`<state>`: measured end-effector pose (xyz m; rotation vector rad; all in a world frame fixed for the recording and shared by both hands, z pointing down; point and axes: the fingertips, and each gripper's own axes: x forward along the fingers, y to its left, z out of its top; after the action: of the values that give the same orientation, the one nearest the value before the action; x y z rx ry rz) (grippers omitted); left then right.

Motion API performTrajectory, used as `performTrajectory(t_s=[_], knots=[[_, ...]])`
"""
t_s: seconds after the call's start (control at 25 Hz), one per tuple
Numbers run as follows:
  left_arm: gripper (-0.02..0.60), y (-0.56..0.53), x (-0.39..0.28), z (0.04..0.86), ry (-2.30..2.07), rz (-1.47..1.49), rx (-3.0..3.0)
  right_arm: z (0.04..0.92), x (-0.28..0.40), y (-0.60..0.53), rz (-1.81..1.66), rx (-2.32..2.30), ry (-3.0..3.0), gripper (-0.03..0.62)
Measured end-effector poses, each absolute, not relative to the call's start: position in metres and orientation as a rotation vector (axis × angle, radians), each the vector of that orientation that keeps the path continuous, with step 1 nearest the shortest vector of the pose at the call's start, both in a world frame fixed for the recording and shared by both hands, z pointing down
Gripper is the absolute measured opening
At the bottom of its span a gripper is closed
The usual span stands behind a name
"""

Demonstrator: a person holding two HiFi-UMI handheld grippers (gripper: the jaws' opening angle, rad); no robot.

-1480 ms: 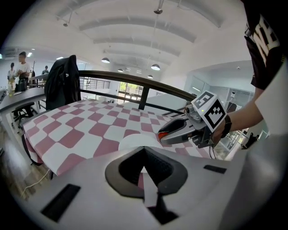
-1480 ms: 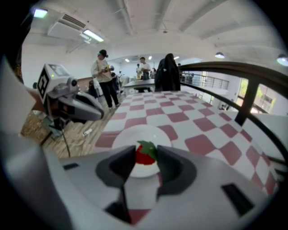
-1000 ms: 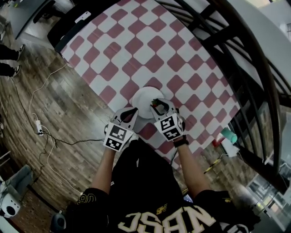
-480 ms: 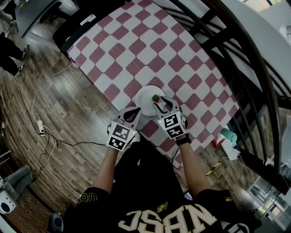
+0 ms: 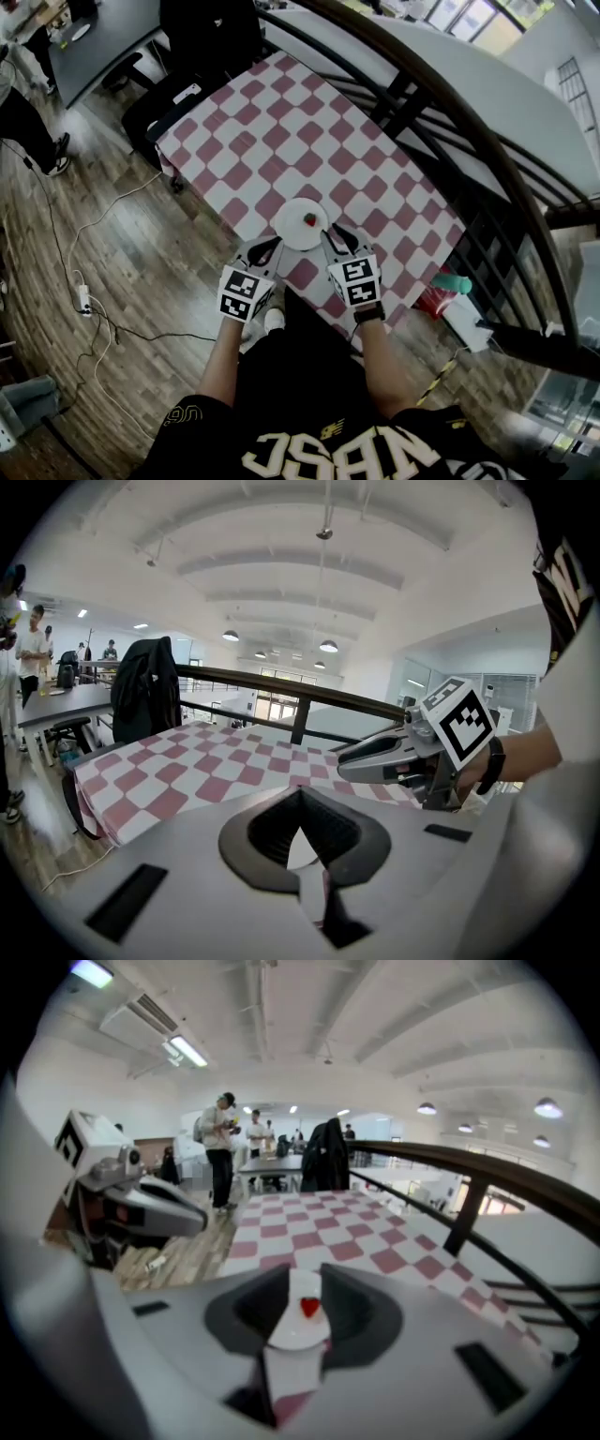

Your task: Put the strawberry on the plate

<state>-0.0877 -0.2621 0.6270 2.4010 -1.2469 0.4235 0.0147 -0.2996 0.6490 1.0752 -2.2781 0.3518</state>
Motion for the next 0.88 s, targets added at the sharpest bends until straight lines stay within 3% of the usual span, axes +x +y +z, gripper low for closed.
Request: performTrajectory(t_s=[0.4,0.68,0.88], knots=[[0.009,-0.252,-0.106,0.499,-1.416,0.115,2.492,0.505,0.018,-0.271,0.238,1.429,-2.454,0.018],[0.009,-0.227,-0.104,0.409,-1.492,-0.063,2.644,0.418,-0.002,-0.23,0.135,1.573,-2.658,0.017],[0.009,-0.207,-0.099,0.404,-1.521,-0.061,2.66,0.406,-0.013,-0.214,0.089,1.563,-2.672,0.017]])
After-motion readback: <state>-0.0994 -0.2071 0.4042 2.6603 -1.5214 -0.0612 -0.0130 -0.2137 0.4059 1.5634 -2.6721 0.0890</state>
